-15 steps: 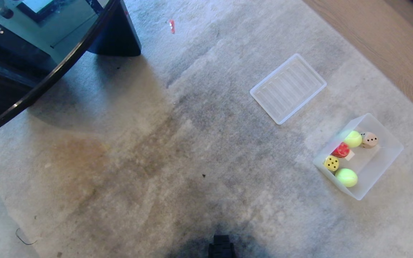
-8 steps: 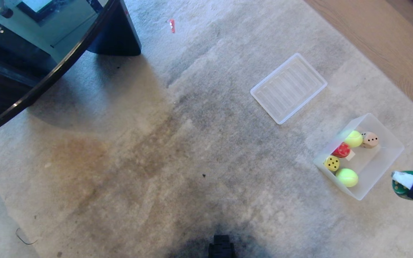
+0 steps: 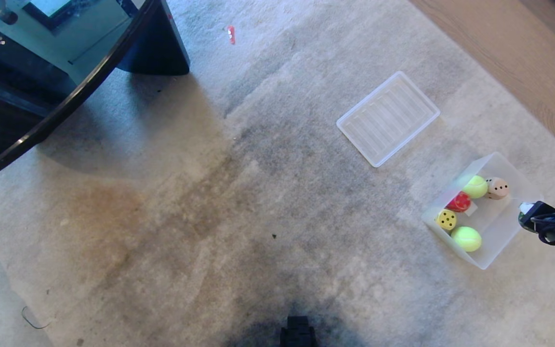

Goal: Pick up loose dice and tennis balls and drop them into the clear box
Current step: Put the toys in the box, then close the lid

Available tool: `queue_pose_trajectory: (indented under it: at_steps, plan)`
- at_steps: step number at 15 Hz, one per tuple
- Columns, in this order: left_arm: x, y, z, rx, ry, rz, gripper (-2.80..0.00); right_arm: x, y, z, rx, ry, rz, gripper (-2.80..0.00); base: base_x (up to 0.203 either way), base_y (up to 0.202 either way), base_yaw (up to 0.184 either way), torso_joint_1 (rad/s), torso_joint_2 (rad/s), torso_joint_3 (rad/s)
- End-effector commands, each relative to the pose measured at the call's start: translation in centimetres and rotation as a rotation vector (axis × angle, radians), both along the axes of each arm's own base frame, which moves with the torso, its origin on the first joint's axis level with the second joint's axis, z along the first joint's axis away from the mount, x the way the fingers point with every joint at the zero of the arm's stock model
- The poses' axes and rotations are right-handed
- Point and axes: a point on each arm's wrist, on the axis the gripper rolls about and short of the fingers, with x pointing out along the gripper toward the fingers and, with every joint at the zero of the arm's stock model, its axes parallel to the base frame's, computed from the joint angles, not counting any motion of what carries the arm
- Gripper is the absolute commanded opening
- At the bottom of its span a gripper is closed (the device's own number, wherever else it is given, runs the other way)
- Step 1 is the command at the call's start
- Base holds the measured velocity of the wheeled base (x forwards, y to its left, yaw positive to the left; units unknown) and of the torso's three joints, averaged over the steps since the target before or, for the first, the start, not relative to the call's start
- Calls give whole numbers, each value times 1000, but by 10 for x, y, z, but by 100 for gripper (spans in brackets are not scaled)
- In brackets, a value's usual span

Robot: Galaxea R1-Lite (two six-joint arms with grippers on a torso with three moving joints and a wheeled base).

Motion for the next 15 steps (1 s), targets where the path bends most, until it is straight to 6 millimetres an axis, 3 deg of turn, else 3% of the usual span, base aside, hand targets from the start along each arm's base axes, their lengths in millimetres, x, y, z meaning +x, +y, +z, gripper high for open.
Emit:
queue_pose_trajectory:
  at_steps: [1, 2, 5, 8, 12, 13, 14, 15]
  plan:
    - [0, 0, 0, 0, 0, 0, -280, 16, -11, -36, 53, 33, -29, -280, 0, 0, 0, 0, 0, 0]
    - [0, 0, 0, 0, 0, 0, -280, 19, -13, -41, 62, 29, -33, 0, 0, 0, 0, 0, 0, 0]
    - [0, 0, 0, 0, 0, 0, -280, 24, -13, -45, 87, 20, 6, 0, 0, 0, 0, 0, 0, 0]
    - [0, 0, 0, 0, 0, 0, -280, 21, -11, -35, 97, -13, 41, 0, 0, 0, 0, 0, 0, 0]
    - [0, 0, 0, 0, 0, 0, -280, -11, 7, 31, 38, -168, 105, 0, 0, 0, 0, 0, 0, 0]
    - [0, 0, 0, 0, 0, 0, -280, -26, 16, 53, 23, -203, 129, -84, 0, 0, 0, 0, 0, 0]
    - [0, 0, 0, 0, 0, 0, -280, -43, 27, 74, 13, -233, 162, -280, 0, 0, 0, 0, 0, 0]
    - [0, 0, 0, 0, 0, 0, -280, -63, 39, 93, 4, -259, 203, -280, 0, 0, 0, 0, 0, 0]
